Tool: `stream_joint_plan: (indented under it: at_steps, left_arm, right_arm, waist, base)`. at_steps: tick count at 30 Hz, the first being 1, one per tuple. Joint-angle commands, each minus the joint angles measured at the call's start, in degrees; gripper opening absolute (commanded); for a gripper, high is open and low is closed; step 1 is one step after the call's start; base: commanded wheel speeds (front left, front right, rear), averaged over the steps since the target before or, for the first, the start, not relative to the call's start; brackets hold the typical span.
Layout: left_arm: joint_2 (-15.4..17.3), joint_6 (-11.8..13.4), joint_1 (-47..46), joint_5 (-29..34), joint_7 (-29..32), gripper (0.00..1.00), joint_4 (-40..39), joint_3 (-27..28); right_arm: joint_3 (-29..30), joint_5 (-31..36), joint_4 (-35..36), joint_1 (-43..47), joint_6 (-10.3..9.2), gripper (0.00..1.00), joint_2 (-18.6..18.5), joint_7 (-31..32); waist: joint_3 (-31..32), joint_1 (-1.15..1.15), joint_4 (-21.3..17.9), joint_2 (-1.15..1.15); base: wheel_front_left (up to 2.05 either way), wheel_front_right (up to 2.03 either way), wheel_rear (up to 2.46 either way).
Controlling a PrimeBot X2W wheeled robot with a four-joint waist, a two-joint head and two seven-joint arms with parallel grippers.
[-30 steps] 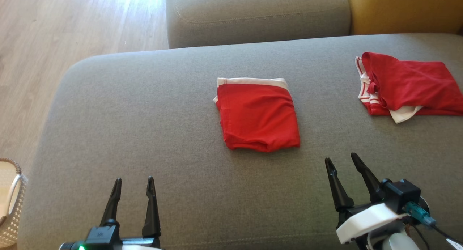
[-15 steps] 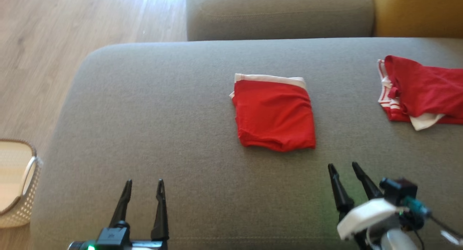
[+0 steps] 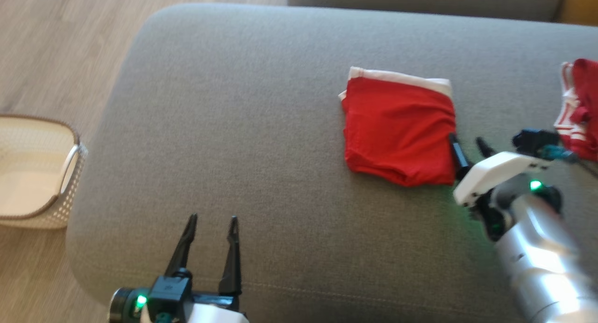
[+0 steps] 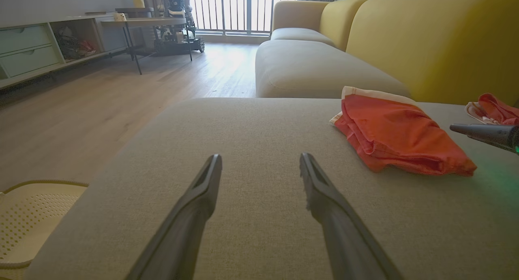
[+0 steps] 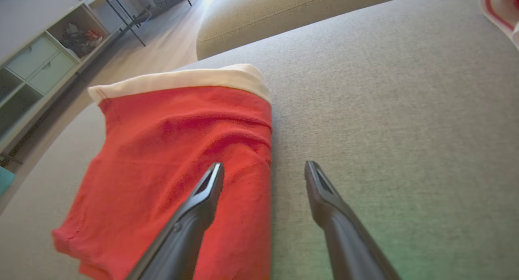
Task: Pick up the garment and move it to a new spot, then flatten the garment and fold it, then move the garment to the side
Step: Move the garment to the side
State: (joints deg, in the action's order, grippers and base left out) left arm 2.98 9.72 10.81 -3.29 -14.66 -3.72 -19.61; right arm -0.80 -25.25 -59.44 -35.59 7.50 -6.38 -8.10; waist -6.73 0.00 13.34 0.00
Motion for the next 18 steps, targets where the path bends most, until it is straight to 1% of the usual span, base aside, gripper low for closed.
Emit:
stream_joint_plan:
  at_steps: [1,6,12,13,14,15,18]
  left_arm:
    - [-0.1,0.7,-2.9,-0.4,-0.3,1.00,-1.8,0.9]
    - [-0.1,1.3,-4.0,-0.7,-0.3,1.00,-1.9,-0.3]
    - [-0.1,1.6,-5.4,-0.8,-0.3,1.00,-1.4,-1.2]
    - [-0.1,1.7,-5.6,-0.8,-0.3,1.00,-1.3,-1.3]
    - [-0.1,1.7,-5.7,-0.8,-0.3,1.00,-1.2,-1.4]
    - [-0.1,1.8,-5.8,-0.8,-0.3,1.00,-1.2,-1.6]
    - [-0.1,2.1,-5.9,-0.6,-0.3,1.00,-1.0,-1.5]
  right_arm:
    - [-1.7,0.6,-0.6,-3.0,-0.01,1.00,-1.6,0.1]
    - [-2.5,0.9,-4.9,-6.7,-0.01,1.00,-2.6,1.3]
    - [-5.5,0.3,-8.9,-8.9,-0.01,1.00,-1.8,4.0]
    - [-6.0,0.3,-9.4,-9.0,-0.01,0.71,-1.7,4.5]
    - [-6.5,0.1,-9.7,-9.1,-0.01,0.31,-1.7,4.8]
    - [-6.8,0.0,-9.9,-9.2,-0.01,0.00,-1.8,4.8]
    - [-8.0,-0.2,-10.0,-9.6,-0.01,0.00,-2.2,3.7]
  waist:
    - [-1.6,0.00,1.3,0.00]
    - [-3.0,0.00,2.2,0.00]
    - [-4.0,0.00,2.8,0.00]
    - [-4.1,0.00,2.8,0.00]
    - [-4.1,0.00,2.8,0.00]
    - [-4.0,0.00,2.7,0.00]
    - [-3.7,0.00,2.1,0.00]
  base:
    - [0.00,0.00,0.00]
    - [0.00,0.00,0.00]
    - [0.00,0.00,0.00]
    - [0.00,0.00,0.00]
    - [0.00,0.00,0.00]
    - [0.00,0.00,0.00]
    - [0.00,0.00,0.00]
